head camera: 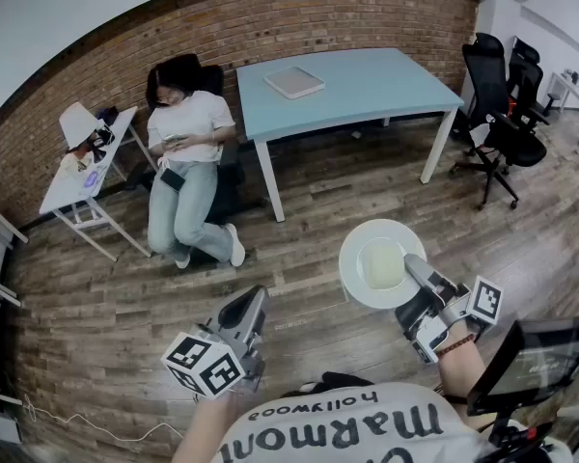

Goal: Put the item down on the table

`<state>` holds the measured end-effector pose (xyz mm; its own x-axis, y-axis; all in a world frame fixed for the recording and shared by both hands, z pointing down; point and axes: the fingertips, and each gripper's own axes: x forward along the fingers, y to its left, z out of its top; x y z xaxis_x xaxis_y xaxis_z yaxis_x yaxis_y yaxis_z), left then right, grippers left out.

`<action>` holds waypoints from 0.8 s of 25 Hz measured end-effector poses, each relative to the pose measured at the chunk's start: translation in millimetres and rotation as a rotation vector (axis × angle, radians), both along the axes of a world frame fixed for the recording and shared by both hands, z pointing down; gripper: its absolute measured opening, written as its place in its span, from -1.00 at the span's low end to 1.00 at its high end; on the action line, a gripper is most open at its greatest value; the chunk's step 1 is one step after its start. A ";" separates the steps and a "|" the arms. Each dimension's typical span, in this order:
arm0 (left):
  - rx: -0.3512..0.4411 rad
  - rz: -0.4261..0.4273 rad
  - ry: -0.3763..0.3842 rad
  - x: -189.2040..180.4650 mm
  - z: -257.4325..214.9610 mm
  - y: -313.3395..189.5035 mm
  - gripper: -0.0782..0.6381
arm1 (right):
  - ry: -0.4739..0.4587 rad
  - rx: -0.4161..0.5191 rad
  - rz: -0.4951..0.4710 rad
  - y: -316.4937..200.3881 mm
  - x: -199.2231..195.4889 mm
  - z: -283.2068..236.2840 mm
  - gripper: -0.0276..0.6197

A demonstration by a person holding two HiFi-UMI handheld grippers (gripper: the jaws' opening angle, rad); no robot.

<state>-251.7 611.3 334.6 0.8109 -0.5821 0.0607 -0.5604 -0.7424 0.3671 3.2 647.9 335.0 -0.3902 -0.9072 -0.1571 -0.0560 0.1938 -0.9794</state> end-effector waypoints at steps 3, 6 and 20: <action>0.000 -0.002 0.002 -2.6 0.7 0.8 -0.76 | -0.011 0.006 -0.001 0.8 -1.8 0.1 -0.79; 0.002 0.000 -0.001 -3.6 1.2 -0.5 -0.76 | -0.022 0.012 -0.001 -0.4 -2.7 0.1 -0.79; 0.081 0.039 0.054 -31.6 -7.5 -32.5 -0.76 | -0.048 0.025 0.051 -24.6 -22.9 10.3 -0.79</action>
<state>-283.3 578.8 327.1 0.8339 -0.5512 -0.0297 -0.5115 -0.7917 0.3340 -19.6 623.3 345.4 -0.3347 -0.9214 -0.1974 -0.0192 0.2161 -0.9762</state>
